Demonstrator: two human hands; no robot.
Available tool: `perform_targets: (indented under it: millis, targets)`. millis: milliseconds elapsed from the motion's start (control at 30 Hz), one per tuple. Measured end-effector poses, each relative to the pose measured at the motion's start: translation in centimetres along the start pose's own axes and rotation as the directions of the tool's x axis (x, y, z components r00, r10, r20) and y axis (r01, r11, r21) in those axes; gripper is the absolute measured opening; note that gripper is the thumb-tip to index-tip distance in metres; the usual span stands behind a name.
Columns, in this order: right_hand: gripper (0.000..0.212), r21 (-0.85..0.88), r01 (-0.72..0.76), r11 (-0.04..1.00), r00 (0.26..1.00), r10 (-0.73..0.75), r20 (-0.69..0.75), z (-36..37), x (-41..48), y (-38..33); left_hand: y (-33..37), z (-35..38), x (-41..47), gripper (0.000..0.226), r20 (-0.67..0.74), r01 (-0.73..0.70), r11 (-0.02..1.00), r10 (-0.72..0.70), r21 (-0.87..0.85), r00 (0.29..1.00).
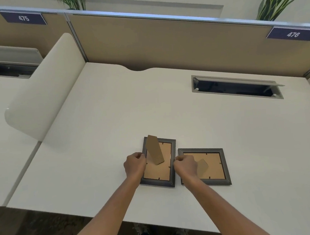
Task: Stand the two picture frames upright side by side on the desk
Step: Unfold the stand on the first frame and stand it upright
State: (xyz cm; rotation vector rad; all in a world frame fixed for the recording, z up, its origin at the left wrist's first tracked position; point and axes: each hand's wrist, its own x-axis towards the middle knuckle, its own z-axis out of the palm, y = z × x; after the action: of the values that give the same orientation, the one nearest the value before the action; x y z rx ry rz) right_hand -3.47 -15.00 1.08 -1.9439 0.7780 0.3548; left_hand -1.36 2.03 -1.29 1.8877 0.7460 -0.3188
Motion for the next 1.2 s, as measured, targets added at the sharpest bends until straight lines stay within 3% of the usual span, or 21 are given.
perform_targets:
  millis: [233, 367, 567, 767, 900, 967, 1200]
  targets:
    - [0.030, -0.028, 0.041, 0.999, 0.998, -0.040, 0.039, 1.1, 0.6, -0.6, -0.3, -2.1, 0.7, 0.033, -0.065, 0.059, 0.997, -0.062, -0.051, 0.996]
    - [0.028, -0.020, -0.002, 1.000, 1.000, 0.001, -0.022, 1.6, 1.0, -0.5, -0.4, -2.5, 0.3, 0.040, -0.119, 0.055, 0.997, -0.061, -0.049, 0.991]
    - [0.026, -0.044, 0.021, 0.999, 0.999, -0.023, -0.041, 2.9, 0.2, -0.8, -0.3, -2.0, -0.5, 0.036, -0.048, 0.082, 0.996, -0.084, -0.032, 0.995]
    - [0.039, 0.036, 0.002, 0.999, 1.000, -0.001, -0.023, 2.9, -0.2, -0.6, 0.1, -2.6, -0.4, 0.023, -0.010, 0.108, 0.991, -0.109, -0.075, 0.994]
    - [0.024, 0.080, 0.018, 0.997, 0.999, -0.014, -0.042, 2.3, -0.1, -0.5, 0.5, -3.3, 0.0, 0.032, 0.002, 0.088, 0.990, -0.088, -0.107, 0.996]
    - [0.030, 0.108, 0.028, 0.994, 0.999, -0.024, -0.034, 2.0, 0.1, -0.5, 0.9, -3.6, 0.1, 0.043, 0.004, 0.079, 0.987, -0.079, -0.140, 0.997]
    - [0.031, 0.333, 0.148, 0.931, 0.986, -0.165, 0.023, -0.1, 0.7, -1.0, 2.5, -5.4, 1.8, 0.014, 0.017, 0.029, 0.963, -0.025, -0.266, 1.000]
